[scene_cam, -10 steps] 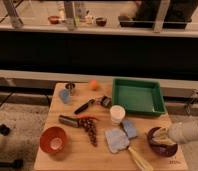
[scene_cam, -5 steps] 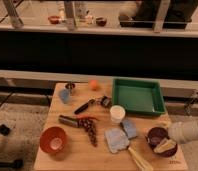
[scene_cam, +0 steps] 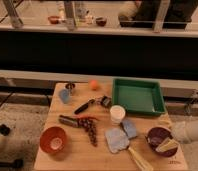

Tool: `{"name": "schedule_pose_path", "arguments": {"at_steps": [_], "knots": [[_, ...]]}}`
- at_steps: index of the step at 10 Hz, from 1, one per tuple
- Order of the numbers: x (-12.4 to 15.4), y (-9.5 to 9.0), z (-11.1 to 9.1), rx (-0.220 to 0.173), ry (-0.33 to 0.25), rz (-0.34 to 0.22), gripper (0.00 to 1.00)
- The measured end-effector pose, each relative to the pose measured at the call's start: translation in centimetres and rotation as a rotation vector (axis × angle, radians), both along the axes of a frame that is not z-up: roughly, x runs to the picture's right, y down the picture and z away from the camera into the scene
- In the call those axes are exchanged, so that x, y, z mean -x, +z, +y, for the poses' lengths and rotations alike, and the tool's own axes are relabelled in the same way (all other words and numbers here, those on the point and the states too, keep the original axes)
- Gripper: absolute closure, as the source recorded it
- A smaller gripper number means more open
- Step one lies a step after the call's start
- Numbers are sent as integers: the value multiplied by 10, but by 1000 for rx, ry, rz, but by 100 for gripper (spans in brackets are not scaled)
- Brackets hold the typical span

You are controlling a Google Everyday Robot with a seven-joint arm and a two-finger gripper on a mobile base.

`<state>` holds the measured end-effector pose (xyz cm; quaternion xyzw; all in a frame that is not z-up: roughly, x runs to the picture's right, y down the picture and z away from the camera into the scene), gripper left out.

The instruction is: Place fork in purple bowl

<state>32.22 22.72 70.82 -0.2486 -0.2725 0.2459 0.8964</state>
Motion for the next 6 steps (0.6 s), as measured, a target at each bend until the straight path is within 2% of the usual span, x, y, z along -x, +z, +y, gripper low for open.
{"name": "schedule_pose_path", "arguments": {"at_steps": [6], "knots": [[-11, -8, -7, -19, 24, -7, 20]]}}
